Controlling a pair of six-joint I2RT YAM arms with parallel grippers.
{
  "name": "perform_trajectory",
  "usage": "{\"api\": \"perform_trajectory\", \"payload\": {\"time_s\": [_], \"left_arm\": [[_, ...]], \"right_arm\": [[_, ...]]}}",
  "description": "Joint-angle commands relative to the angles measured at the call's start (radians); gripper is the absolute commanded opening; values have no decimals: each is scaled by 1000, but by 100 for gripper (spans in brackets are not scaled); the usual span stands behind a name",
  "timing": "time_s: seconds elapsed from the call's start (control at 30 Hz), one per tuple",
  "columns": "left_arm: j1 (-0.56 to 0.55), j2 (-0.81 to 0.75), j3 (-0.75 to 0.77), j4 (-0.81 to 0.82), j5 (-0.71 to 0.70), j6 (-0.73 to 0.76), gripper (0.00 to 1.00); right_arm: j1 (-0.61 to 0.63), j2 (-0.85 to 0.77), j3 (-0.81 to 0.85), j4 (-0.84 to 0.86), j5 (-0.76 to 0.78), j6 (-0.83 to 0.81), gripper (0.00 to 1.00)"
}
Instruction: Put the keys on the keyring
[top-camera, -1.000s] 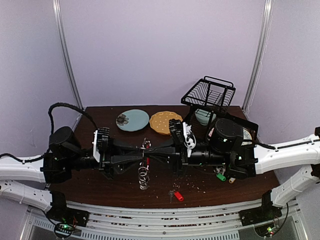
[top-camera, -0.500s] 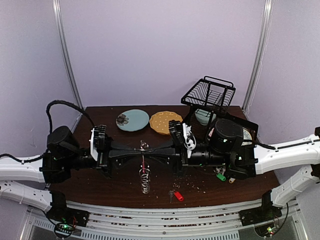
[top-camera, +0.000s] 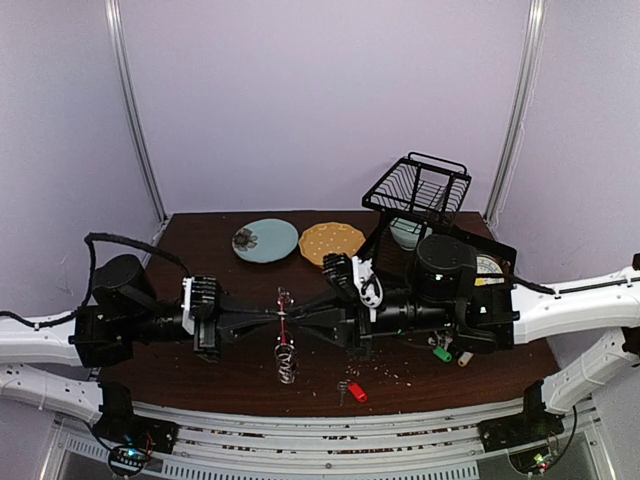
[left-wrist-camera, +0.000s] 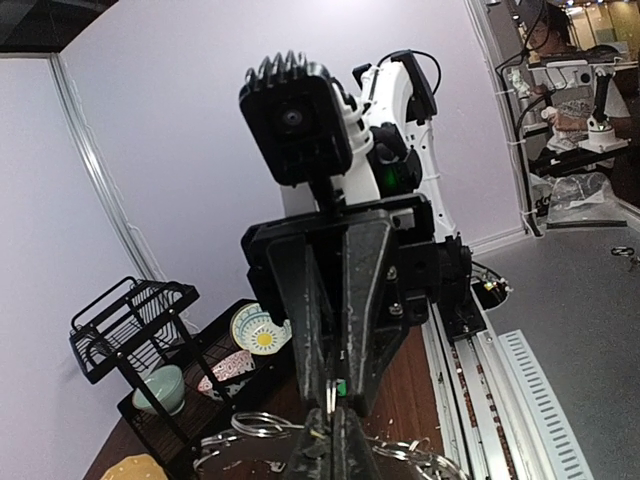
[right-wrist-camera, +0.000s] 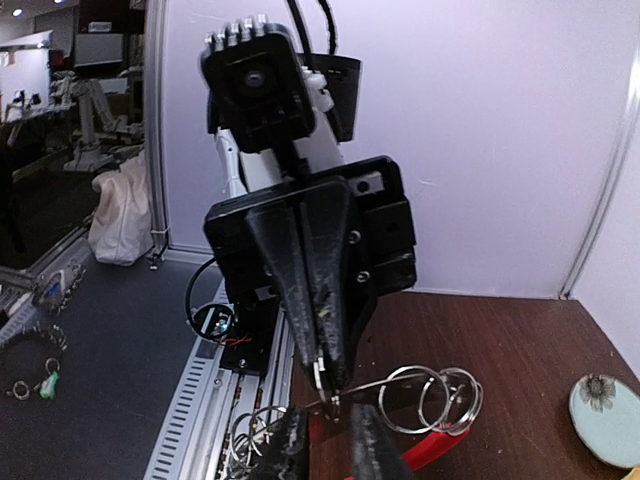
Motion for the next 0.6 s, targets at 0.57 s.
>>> {"api": "perform_trajectory", "payload": {"time_s": [0.57], "left_arm": [[4,-98,89,-250,-45,97,0]], "right_arm": [[-115,-35,-113,-630,418,530,30]]}}
